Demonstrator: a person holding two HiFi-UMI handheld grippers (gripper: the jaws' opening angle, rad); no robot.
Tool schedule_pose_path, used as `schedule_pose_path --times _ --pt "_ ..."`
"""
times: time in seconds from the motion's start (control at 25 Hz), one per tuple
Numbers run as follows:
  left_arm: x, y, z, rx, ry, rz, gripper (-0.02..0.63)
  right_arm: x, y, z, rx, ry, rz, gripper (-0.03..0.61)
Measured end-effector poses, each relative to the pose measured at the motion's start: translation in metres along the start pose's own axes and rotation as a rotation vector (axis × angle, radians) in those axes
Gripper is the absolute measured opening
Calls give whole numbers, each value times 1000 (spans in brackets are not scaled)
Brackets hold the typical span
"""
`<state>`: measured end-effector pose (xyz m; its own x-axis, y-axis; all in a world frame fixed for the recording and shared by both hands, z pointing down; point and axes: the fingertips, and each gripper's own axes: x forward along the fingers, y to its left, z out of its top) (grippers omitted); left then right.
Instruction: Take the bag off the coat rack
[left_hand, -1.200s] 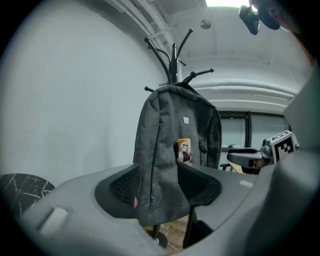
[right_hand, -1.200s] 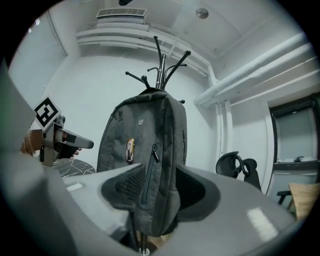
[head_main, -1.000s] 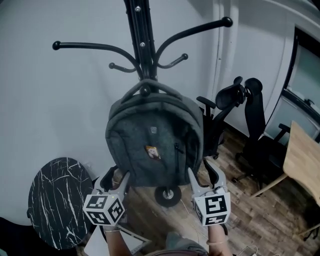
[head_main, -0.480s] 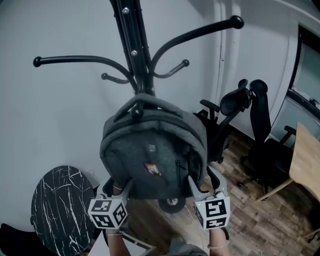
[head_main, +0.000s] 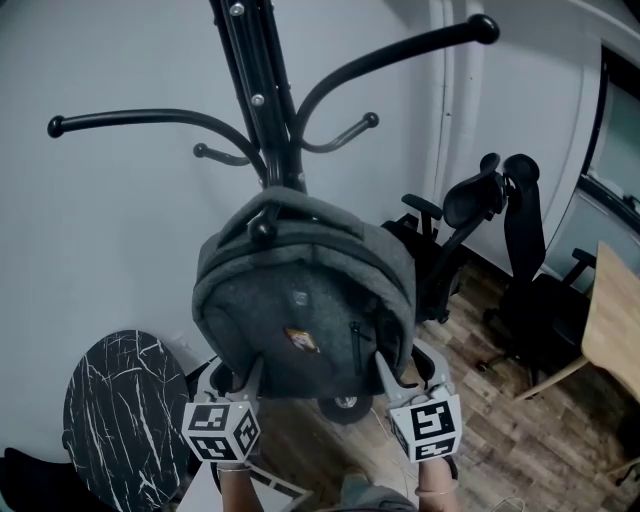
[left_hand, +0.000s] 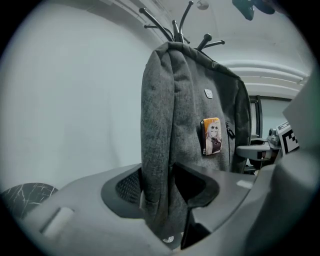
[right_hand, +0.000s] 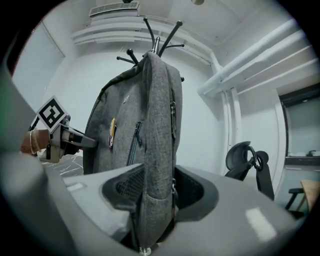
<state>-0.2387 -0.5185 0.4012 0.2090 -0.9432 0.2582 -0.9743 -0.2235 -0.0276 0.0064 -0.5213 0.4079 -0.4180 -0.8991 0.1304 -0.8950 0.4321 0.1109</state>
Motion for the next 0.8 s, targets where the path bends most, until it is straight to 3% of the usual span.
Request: schedule_pose_path --times 0.32,0.8 --pt "-16 -8 4 53 -51 24 114 -11 12 10 -69 -69 -30 126" --pt "-46 -12 9 62 -75 20 91 -39 27 29 -162 -125 -63 115"
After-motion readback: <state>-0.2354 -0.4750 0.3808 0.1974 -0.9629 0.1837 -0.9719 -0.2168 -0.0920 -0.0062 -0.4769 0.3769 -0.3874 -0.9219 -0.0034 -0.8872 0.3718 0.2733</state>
